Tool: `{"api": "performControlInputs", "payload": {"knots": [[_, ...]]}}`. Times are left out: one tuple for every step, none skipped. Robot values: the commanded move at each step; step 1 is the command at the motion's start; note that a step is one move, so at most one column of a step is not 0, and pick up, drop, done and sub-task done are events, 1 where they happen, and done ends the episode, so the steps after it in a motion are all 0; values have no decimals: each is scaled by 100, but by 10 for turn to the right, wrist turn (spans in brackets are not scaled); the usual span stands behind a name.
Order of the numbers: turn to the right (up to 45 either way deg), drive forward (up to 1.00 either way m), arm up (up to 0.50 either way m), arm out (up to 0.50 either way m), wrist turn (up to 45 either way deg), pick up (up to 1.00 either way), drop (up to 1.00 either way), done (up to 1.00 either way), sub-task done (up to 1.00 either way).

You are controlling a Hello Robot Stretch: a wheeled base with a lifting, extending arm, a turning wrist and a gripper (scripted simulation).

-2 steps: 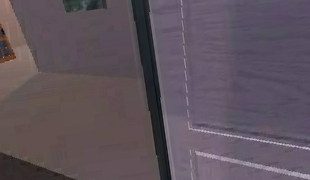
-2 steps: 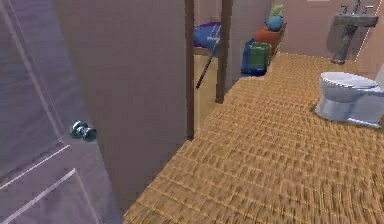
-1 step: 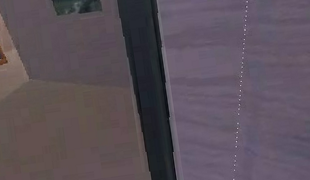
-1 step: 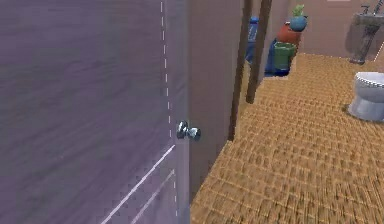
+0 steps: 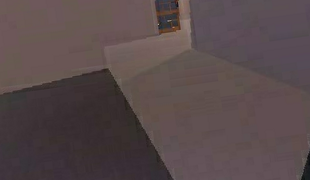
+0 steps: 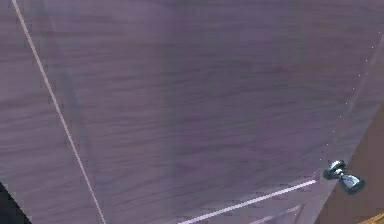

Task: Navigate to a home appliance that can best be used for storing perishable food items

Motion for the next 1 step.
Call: {"api": "performControlInputs", "payload": {"knots": [[-90,0,0,0,0,0,0,0,0]]}}
